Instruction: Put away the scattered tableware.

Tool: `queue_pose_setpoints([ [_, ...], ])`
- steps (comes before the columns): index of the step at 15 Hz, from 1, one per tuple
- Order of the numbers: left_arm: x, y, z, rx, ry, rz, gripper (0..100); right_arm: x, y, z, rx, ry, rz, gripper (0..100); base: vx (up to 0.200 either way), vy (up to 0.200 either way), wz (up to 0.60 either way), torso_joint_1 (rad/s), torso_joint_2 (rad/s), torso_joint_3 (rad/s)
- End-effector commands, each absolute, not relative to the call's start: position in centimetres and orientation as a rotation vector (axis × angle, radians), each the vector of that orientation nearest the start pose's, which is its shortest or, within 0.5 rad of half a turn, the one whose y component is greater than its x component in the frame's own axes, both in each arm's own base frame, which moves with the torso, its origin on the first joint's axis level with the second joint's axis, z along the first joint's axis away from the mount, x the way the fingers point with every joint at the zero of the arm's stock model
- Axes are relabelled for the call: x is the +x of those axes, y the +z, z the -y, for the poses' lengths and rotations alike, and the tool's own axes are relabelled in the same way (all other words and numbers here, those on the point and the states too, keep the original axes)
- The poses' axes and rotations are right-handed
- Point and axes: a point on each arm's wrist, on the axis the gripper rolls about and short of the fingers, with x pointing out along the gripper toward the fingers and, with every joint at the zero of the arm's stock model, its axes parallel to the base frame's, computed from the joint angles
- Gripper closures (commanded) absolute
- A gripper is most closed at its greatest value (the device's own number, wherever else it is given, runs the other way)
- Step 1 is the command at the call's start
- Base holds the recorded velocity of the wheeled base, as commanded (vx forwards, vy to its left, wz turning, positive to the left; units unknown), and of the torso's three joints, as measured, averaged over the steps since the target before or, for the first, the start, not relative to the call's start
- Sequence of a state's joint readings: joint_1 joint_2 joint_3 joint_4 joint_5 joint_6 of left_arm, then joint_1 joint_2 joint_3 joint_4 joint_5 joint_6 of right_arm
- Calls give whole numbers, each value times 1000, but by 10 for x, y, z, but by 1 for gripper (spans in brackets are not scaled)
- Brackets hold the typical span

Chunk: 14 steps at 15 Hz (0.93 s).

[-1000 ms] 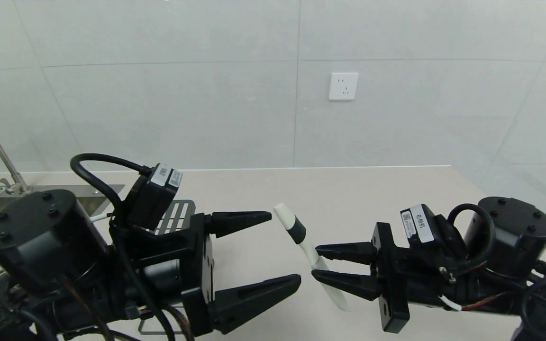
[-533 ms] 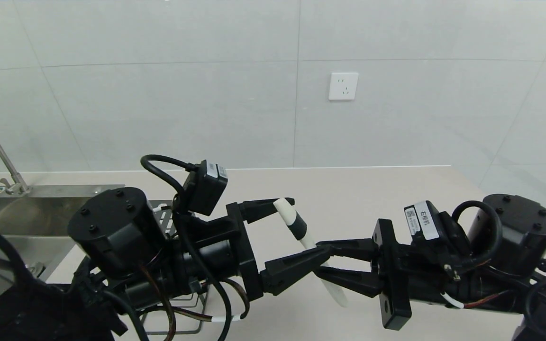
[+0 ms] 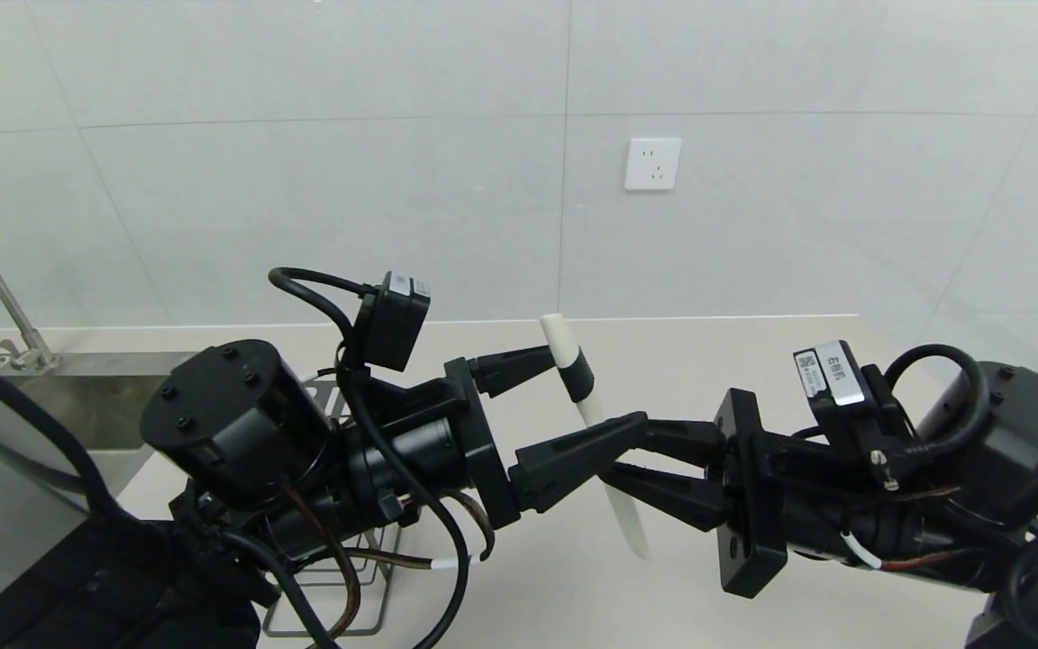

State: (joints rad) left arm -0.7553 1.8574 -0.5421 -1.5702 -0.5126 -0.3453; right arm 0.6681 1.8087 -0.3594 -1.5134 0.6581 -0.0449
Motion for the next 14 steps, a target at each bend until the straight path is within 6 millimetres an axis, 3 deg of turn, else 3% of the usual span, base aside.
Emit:
queue_pose_setpoints([
  [1,208,170,209,-334,-1295,77,0,199,131,-177,-36,1331,90,100,0,0,0,0,0,0],
  [10,207,189,208,-350,-1305,147,0,200,135,-183,-25,1332,114,100,0,0,0,0,0,0],
  [14,207,188,210,-350,-1308,145,0,205,140,-188,13,1289,128,100,0,0,0,0,0,0],
])
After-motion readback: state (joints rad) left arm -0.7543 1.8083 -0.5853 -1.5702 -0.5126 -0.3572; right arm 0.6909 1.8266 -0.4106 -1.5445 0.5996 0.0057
